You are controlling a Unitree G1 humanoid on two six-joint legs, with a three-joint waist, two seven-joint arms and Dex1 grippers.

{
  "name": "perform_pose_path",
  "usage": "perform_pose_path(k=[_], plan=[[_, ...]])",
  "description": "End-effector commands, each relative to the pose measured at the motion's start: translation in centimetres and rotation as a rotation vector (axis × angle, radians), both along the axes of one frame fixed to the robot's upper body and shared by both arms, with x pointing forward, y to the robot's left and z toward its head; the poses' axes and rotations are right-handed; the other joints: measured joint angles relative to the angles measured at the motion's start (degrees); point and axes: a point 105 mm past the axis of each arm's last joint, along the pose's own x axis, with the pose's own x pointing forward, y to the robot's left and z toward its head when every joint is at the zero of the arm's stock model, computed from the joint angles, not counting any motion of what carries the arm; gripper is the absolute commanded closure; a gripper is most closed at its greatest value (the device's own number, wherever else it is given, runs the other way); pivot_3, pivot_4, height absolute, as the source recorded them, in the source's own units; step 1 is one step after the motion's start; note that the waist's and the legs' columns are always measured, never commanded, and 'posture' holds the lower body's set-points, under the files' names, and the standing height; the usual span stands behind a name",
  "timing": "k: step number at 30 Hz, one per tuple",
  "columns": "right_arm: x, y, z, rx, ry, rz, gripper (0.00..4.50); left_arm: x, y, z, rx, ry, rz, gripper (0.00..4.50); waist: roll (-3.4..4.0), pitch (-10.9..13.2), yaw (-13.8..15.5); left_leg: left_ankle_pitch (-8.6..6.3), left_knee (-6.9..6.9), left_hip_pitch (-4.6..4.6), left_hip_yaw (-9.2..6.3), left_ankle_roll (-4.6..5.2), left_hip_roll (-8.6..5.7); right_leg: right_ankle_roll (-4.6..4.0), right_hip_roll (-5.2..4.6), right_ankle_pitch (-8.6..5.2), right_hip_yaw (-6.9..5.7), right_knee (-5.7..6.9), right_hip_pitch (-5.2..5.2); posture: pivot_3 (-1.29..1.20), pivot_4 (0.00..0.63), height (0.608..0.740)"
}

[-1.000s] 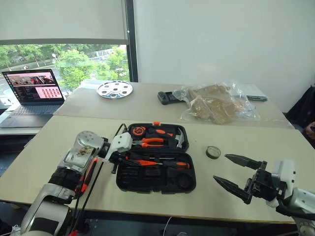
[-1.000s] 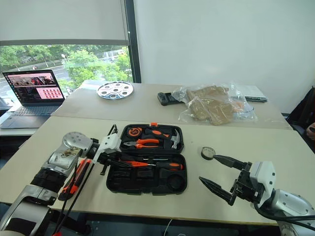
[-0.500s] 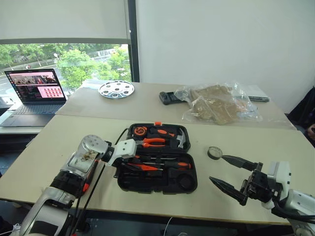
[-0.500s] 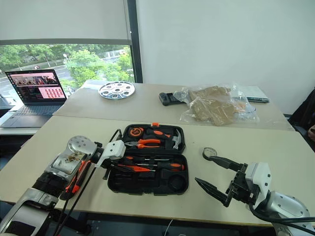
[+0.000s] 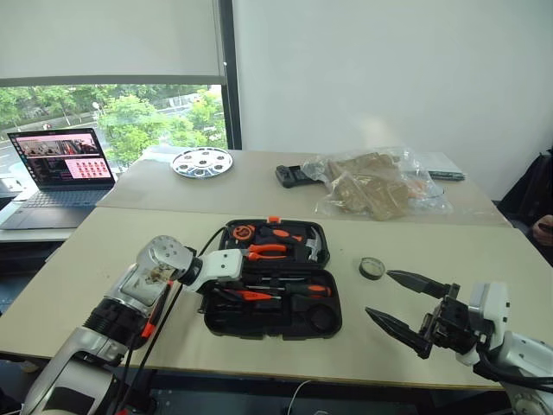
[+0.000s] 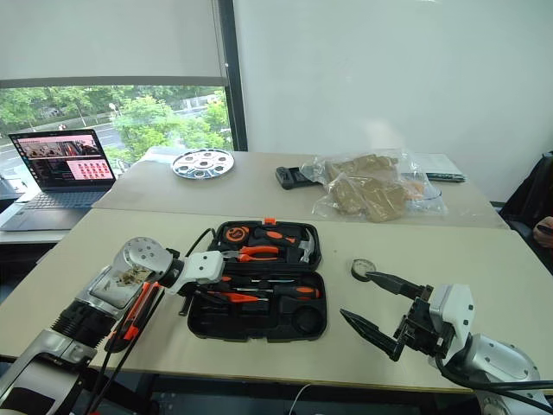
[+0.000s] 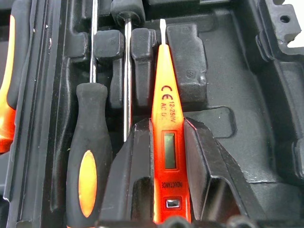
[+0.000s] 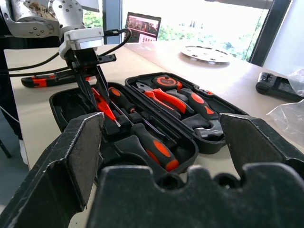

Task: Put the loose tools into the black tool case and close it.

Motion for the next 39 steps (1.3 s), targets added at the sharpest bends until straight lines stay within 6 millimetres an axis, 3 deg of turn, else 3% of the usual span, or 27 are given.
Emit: perform_pose_path(k=[1,5,10,14,18,24,33,39], plan=[[-0.1,0.4,0.9,0.005,-0.042,0.015,0.0,-0.5,-0.5,-0.4,-0.064,0.023,-0.009,2.4,0.05,0.0,0.1,0.01,0.0,0.01,0.0,-0.01,-0.01,0.0,-0.01,0.0,0.02,0.0,-0.04,0.0,0.15,0.74],[-0.1,0.4,0.8,0.005,-0.037,0.019,0.0,-0.5,-1.3,1.7,-0.201,-0.042,-0.056,1.04,0.05,0.0,0.4,0.02,0.03,0.18,0.02,-0.03,-0.03,0.0,-0.05,0.0,0.0,-0.03,-0.09,0.0,0.15,0.74],[-0.3,0.5,0.6,0.007,-0.02,0.03,0.0,-0.6,-1.0,4.0,-0.292,-0.082,-0.069,1.04,0.03,0.0,0.7,-0.04,0.09,0.02,0.01,0.08,-0.05,0.01,-0.11,0.0,-0.06,-0.12,-0.14,0.0,0.15,0.74],[-0.3,0.6,0.5,0.01,-0.016,0.031,0.0,-0.3,-0.4,3.9,-0.281,-0.094,-0.039,1.04,0.03,0.0,0.7,0.03,0.09,-0.04,0.01,-0.06,-0.08,0.07,-0.1,-0.03,-0.06,-0.21,-0.14,0.0,0.15,0.74],[-0.3,0.7,0.4,0.014,-0.014,0.035,0.0,0.4,-0.6,3.9,-0.336,-0.102,0.007,2.01,0.03,0.0,0.7,0.03,0.09,-0.1,0.01,-0.06,-0.11,0.17,-0.12,-0.08,-0.06,-0.29,-0.14,0.0,0.15,0.74],[-0.3,0.7,0.5,0.013,-0.015,0.035,0.0,1.1,-1.2,3.7,-0.335,-0.112,0.0,4.32,0.02,0.0,0.7,0.01,0.12,-0.18,0.0,-0.02,-0.15,0.21,-0.15,-0.07,-0.1,-0.33,-0.15,0.0,0.15,0.74],[-0.3,0.8,0.1,0.02,-0.007,0.022,0.0,-0.6,-1.8,1.8,-0.3,-0.065,-0.094,4.45,0.03,0.0,0.6,0.01,0.12,-0.19,0.0,-0.02,-0.16,0.21,-0.15,-0.06,-0.1,-0.34,-0.16,0.0,0.15,0.74],[-0.2,0.9,0.1,0.025,-0.008,0.021,0.0,-0.1,-1.4,0.5,-0.238,-0.074,-0.069,4.45,0.02,0.0,0.7,-0.01,0.12,-0.2,-0.01,0.02,-0.16,0.22,-0.17,-0.06,-0.11,-0.35,-0.16,0.0,0.15,0.74]])
